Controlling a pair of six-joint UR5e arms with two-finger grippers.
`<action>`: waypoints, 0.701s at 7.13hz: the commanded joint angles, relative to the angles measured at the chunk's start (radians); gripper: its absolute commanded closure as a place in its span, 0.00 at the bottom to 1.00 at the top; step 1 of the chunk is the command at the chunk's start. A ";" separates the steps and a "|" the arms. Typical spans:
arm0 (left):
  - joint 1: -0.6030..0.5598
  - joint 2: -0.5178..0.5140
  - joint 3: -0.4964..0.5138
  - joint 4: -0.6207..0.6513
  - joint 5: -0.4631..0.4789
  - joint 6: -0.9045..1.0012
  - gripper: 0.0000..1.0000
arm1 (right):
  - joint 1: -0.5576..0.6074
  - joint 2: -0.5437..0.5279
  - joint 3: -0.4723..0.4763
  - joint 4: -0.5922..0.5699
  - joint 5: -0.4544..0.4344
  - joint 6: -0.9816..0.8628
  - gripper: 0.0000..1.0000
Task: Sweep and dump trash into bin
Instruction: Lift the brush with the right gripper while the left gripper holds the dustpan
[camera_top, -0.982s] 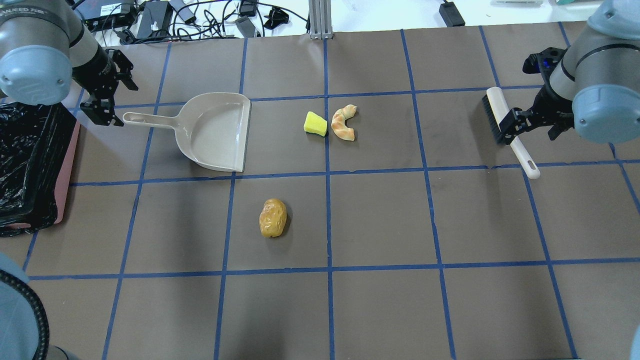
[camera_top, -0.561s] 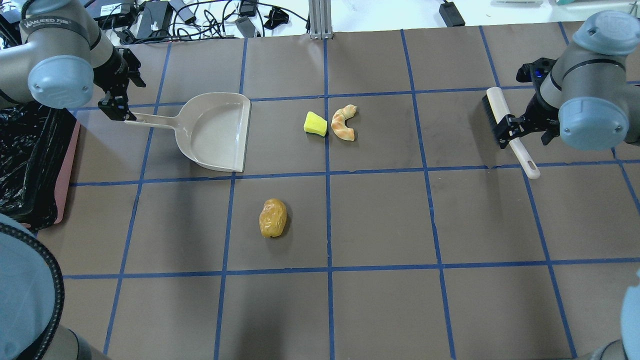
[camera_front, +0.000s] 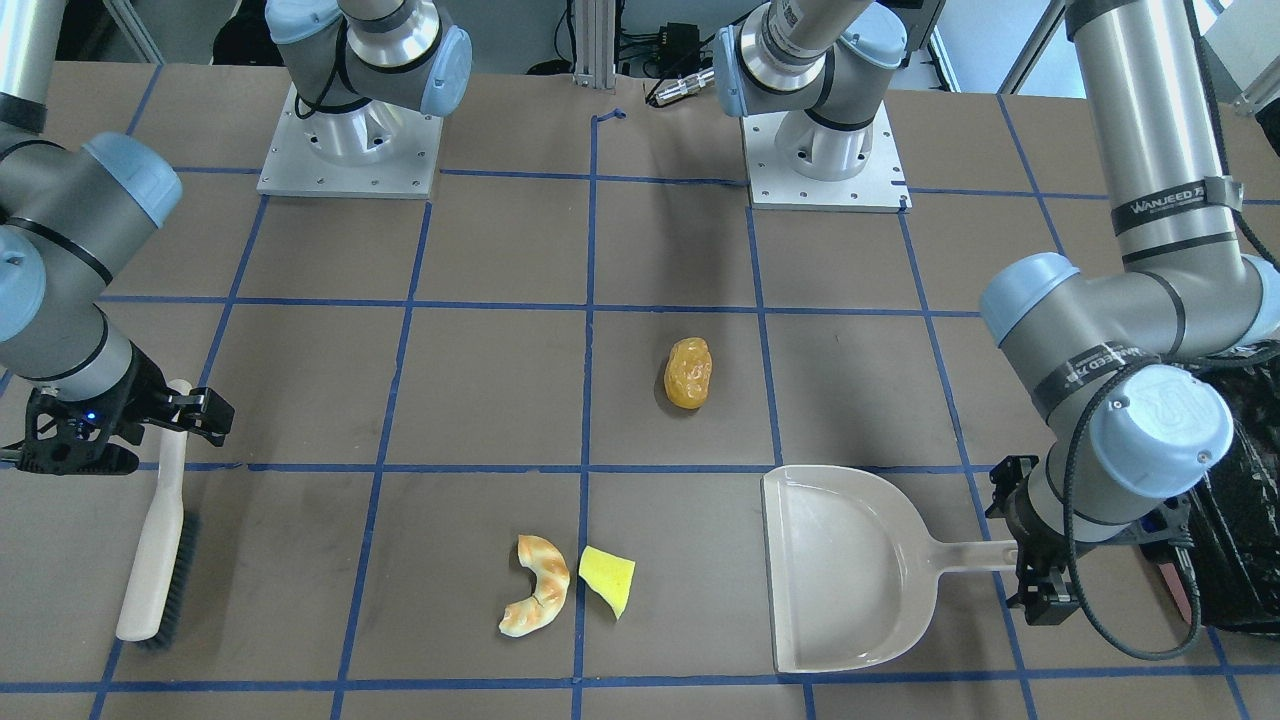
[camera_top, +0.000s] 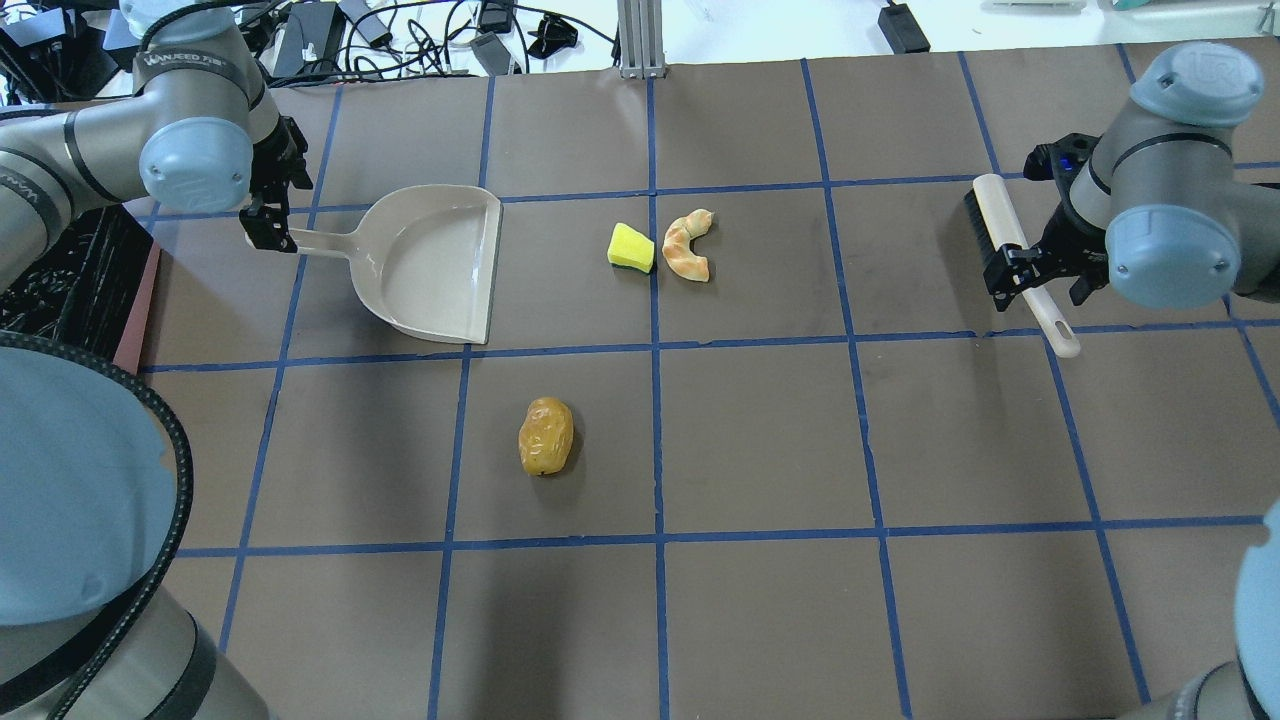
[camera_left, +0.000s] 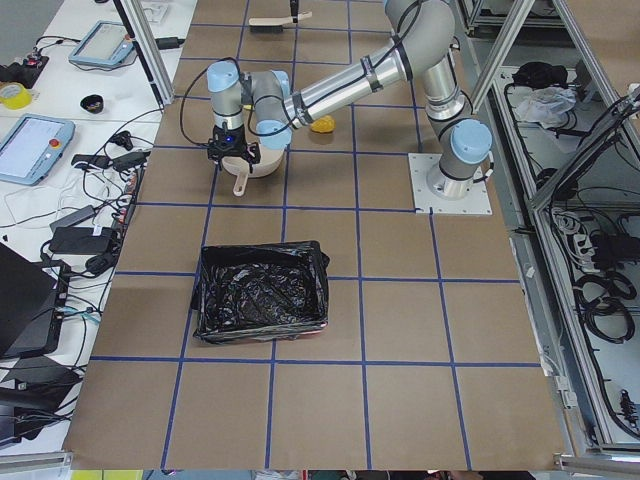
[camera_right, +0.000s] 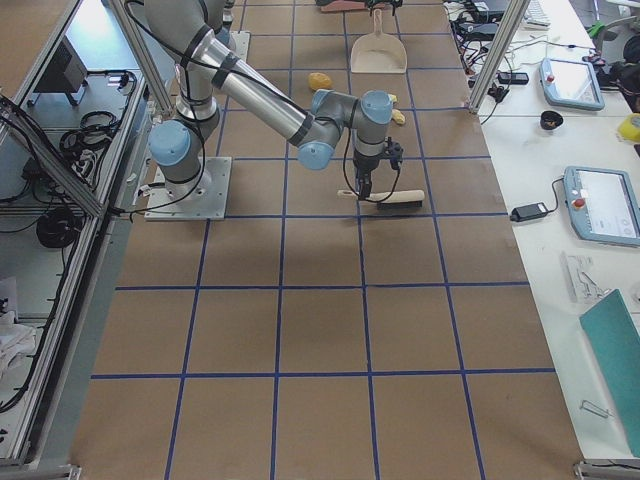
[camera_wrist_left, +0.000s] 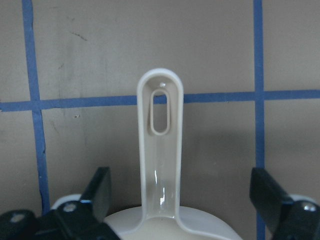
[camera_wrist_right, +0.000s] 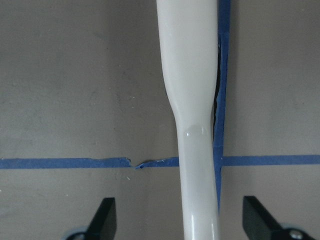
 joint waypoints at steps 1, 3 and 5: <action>-0.017 -0.045 0.032 -0.050 0.055 -0.015 0.00 | 0.000 0.016 0.001 -0.004 -0.036 0.000 0.12; -0.027 -0.050 0.038 -0.060 0.055 -0.019 0.00 | 0.000 0.027 0.004 0.003 -0.069 0.003 0.12; -0.032 -0.050 0.030 -0.095 0.056 -0.020 0.06 | 0.000 0.028 0.024 0.003 -0.063 -0.006 0.15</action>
